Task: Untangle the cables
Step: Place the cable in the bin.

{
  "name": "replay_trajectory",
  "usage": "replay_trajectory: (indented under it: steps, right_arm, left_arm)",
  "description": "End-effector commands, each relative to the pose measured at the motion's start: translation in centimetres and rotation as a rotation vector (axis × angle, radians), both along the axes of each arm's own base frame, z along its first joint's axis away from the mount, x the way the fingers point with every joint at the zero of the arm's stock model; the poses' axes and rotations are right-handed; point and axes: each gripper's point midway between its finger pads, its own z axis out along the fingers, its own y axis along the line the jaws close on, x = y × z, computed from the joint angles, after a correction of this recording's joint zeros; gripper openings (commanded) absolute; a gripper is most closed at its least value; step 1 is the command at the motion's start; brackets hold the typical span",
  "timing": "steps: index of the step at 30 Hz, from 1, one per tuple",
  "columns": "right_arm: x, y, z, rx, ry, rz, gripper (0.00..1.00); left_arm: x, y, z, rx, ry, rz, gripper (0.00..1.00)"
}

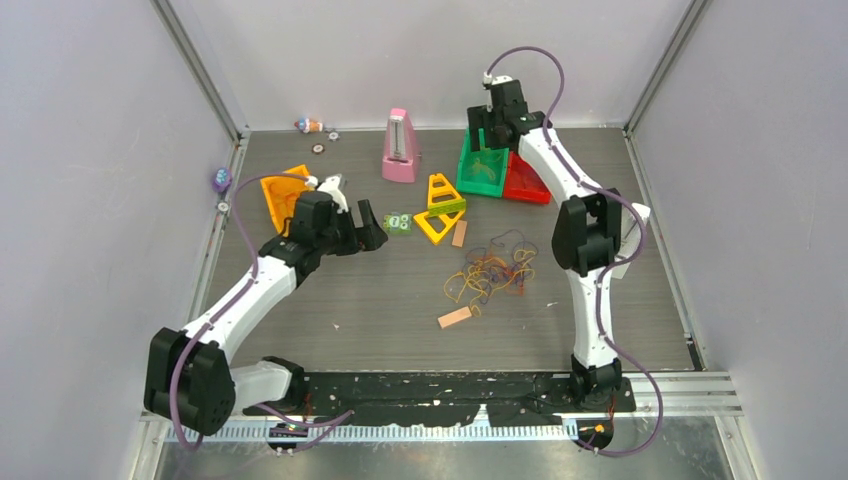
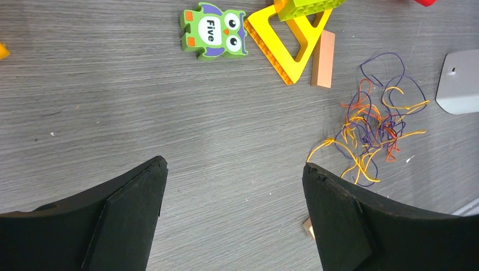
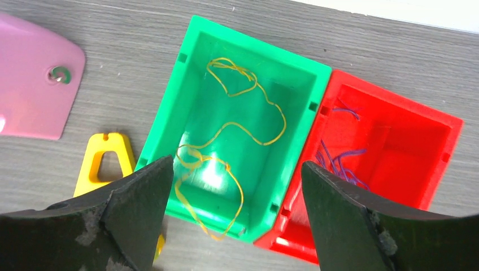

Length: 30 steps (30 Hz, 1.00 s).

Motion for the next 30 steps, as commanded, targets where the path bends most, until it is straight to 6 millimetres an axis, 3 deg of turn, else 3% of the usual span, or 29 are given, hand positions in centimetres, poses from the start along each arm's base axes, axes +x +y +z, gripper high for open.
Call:
replay_trajectory:
  steps: [1, 7, 8, 9, 13, 18, 22, 23, 24, 25, 26, 30]
  right_arm:
    - [-1.3, -0.1, 7.0, 0.045, -0.118, 0.022, 0.90]
    - [-3.1, -0.2, 6.3, 0.046, -0.063, 0.039, 0.87]
    - [-3.9, -0.1, 5.3, 0.051, -0.032, 0.053, 0.86]
    - [-4.5, -0.1, 6.2, 0.062, -0.047, 0.058, 0.86]
    - [-8.8, -0.3, 5.2, 0.085, -0.017, 0.071, 0.87]
    - [-16.0, -2.3, 1.9, 0.077, 0.050, -0.017, 0.90]
    - [-20.6, -4.3, 0.2, 0.069, 0.078, -0.095, 0.87]
    - [-22.0, -5.0, -1.2, 0.058, 0.107, -0.121, 0.85]
    - [-22.8, -5.4, -0.8, 0.067, 0.093, -0.129, 0.84]
    - [-24.3, -6.0, -2.5, 0.057, 0.130, -0.148, 0.84]
    - [-24.8, -6.2, -2.0, 0.069, 0.114, -0.155, 0.83]
    - [-27.4, -7.6, -3.8, 0.075, 0.127, -0.211, 0.78]
  left_arm:
    - [0.1, -0.6, 1.6, -0.039, -0.062, -0.016, 0.90]
    - [-0.3, -0.9, 1.9, -0.045, -0.072, -0.035, 0.90]
    - [-0.3, -0.9, 1.9, -0.047, -0.073, -0.039, 0.90]
    - [-0.4, -1.1, 1.9, -0.047, -0.072, -0.045, 0.90]
    - [-0.7, -2.2, 1.4, -0.057, -0.070, -0.089, 0.90]
    - [-1.6, -6.3, 1.1, -0.078, -0.100, -0.257, 0.90]
    - [-2.8, -10.4, 0.9, -0.072, -0.117, -0.419, 0.89]
    - [-3.2, -11.6, 0.7, -0.078, -0.112, -0.461, 0.88]
    - [-3.4, -12.6, 0.7, -0.086, -0.111, -0.492, 0.87]
    - [-3.6, -13.5, 0.4, -0.093, -0.101, -0.520, 0.86]
    - [-3.8, -14.3, 0.2, -0.096, -0.093, -0.545, 0.86]
    - [-4.1, -17.4, -0.9, -0.095, -0.055, -0.620, 0.82]
